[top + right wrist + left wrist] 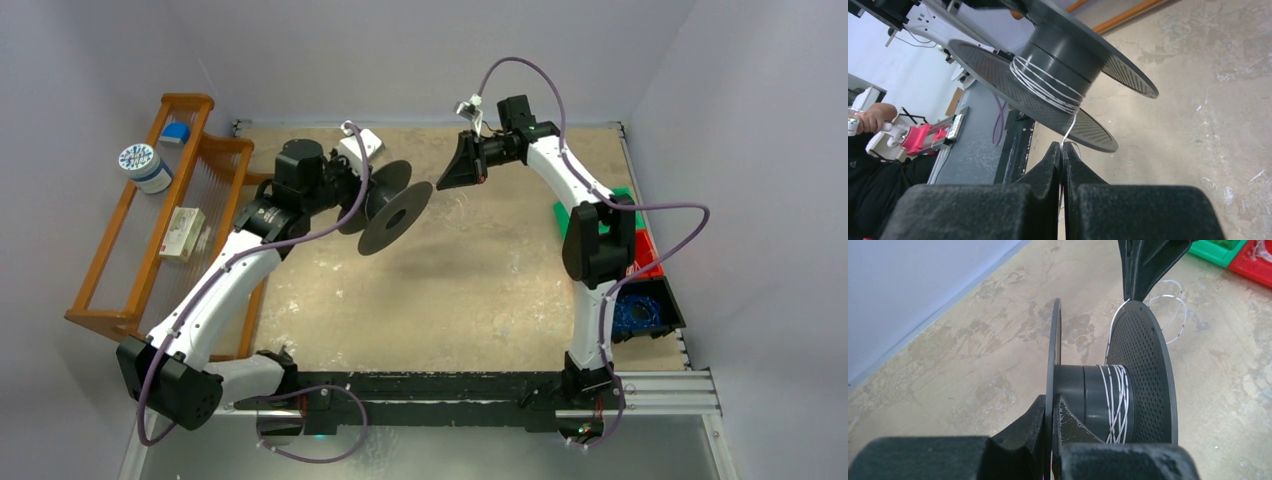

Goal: Wrap the cables
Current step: Wrap the cable around the cable reel.

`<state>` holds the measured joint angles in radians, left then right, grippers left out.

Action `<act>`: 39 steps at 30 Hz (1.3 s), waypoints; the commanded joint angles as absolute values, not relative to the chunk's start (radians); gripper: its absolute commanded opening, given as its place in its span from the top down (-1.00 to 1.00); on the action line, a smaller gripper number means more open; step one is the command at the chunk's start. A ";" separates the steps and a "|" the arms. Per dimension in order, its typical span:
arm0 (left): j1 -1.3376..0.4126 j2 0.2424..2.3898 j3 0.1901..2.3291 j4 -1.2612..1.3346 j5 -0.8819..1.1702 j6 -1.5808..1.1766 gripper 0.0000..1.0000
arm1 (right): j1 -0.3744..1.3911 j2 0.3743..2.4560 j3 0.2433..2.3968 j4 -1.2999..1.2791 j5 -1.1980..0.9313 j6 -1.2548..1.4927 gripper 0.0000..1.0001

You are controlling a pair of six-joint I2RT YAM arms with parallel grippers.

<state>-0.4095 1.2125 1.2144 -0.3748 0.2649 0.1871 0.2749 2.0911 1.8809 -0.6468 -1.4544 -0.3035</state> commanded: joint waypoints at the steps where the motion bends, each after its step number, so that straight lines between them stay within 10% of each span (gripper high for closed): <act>1: -0.451 1.197 1.207 -0.245 0.056 0.228 1.00 | 0.284 1.988 1.893 -0.500 -1.536 -0.110 1.00; 25: -0.482 1.213 1.163 -0.101 -0.270 0.081 1.00 | 0.464 1.890 1.742 -0.291 -1.550 0.019 0.78; 39: -0.473 1.221 1.214 -0.134 -0.212 -0.047 1.00 | 0.489 2.014 1.935 -0.818 -1.490 -0.525 0.67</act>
